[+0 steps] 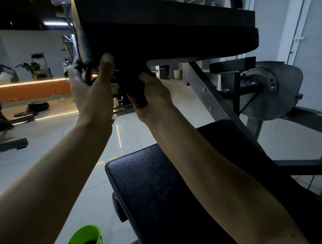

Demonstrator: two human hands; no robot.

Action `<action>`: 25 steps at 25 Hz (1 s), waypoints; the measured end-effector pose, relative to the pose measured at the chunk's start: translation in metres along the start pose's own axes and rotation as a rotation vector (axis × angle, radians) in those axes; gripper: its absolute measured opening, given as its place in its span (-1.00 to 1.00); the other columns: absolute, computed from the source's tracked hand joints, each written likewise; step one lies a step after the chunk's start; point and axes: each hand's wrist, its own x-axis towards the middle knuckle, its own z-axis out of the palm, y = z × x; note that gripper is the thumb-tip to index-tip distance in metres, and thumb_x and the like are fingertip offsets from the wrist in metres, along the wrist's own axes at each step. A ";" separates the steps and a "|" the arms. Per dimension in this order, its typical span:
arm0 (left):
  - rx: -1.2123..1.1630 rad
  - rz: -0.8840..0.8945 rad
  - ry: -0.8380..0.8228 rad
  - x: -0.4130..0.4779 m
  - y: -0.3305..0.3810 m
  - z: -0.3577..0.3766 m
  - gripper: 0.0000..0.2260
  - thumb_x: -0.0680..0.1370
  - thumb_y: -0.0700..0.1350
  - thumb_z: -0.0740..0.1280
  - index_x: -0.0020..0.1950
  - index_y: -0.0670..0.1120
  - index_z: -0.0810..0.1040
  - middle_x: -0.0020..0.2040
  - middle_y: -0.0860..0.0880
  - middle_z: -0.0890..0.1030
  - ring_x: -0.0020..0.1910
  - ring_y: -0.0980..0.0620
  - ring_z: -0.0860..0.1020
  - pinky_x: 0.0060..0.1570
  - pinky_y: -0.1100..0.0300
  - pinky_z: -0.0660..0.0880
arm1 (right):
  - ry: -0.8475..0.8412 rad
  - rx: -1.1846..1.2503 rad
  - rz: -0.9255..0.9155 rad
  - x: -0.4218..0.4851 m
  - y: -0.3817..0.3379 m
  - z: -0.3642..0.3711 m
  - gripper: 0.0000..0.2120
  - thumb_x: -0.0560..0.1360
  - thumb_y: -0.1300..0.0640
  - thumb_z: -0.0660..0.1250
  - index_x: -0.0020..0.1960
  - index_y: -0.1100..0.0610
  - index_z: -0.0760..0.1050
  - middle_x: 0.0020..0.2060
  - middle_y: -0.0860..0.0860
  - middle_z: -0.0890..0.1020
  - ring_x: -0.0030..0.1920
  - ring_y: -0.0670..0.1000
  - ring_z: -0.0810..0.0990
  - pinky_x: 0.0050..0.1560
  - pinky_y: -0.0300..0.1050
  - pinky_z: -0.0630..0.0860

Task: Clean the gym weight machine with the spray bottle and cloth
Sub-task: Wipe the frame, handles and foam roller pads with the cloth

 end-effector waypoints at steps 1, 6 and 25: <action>-0.009 0.016 -0.004 0.001 0.001 -0.002 -0.54 0.57 0.06 0.44 0.39 -0.04 0.40 0.19 0.08 0.62 0.08 0.35 0.59 -0.08 0.52 0.47 | -0.018 -0.015 -0.025 0.010 -0.002 -0.006 -0.92 0.62 0.25 0.34 0.10 0.15 0.56 0.03 0.15 0.70 -0.04 0.09 0.70 -0.12 -0.14 0.65; 0.017 0.028 -0.007 0.004 -0.002 -0.002 -0.46 0.54 0.14 0.44 0.41 0.02 0.29 0.27 0.04 0.56 0.27 0.11 0.53 0.21 0.22 0.48 | 0.275 0.139 -0.241 0.037 -0.067 -0.051 -0.60 0.54 0.21 0.44 0.36 0.21 0.51 0.14 0.21 0.70 0.10 0.18 0.72 0.01 -0.01 0.71; -0.017 -0.022 -0.047 0.004 0.004 -0.012 -0.45 0.57 0.05 0.44 0.46 -0.06 0.30 0.26 0.02 0.61 0.20 0.13 0.62 0.10 0.27 0.54 | 0.129 -0.088 -0.254 -0.031 0.016 0.028 -0.84 0.49 0.27 0.48 0.03 0.11 0.61 0.06 0.13 0.73 0.10 0.19 0.70 0.25 0.20 0.61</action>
